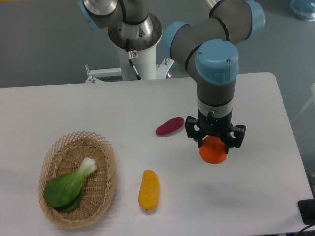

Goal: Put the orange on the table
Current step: 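Hold the orange in the gripper above the table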

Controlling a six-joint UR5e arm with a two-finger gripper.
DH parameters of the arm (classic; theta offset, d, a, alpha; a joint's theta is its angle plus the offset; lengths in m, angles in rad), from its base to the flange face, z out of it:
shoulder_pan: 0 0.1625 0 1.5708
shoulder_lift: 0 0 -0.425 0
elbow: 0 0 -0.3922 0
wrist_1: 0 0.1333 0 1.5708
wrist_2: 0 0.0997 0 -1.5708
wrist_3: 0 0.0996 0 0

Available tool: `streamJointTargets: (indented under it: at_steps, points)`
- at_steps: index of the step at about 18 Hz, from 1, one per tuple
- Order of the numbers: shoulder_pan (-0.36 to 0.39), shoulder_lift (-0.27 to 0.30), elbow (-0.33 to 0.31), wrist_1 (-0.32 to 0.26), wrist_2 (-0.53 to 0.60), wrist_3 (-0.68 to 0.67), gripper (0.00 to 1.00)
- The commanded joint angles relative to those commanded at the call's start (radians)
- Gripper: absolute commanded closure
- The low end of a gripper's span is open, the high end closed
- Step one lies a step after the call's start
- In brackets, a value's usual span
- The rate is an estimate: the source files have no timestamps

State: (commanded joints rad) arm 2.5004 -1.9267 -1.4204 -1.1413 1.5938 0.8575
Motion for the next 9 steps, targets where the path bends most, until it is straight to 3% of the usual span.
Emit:
streamJointTargets:
  at_steps: [9]
  points:
    - [-0.002,-0.015,-0.008,0.011,0.005,0.0,0.26]
